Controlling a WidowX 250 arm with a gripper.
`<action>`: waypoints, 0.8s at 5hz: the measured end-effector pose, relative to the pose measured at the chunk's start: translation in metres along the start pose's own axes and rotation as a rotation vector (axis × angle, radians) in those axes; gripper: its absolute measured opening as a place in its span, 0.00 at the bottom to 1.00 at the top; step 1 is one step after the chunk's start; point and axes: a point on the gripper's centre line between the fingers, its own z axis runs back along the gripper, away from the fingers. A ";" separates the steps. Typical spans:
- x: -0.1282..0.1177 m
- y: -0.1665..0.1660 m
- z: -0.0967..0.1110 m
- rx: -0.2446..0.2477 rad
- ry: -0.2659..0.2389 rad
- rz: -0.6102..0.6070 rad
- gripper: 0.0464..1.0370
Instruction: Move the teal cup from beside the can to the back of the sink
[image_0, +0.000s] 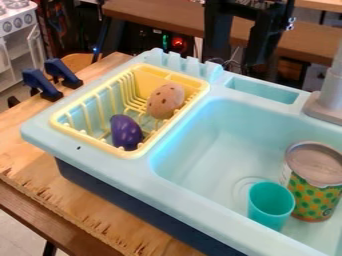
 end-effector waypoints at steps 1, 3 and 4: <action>0.000 -0.002 -0.014 -0.004 0.047 -0.005 0.96; -0.025 -0.045 -0.025 0.009 0.052 -0.129 0.96; -0.030 -0.059 -0.039 0.013 0.055 -0.161 0.96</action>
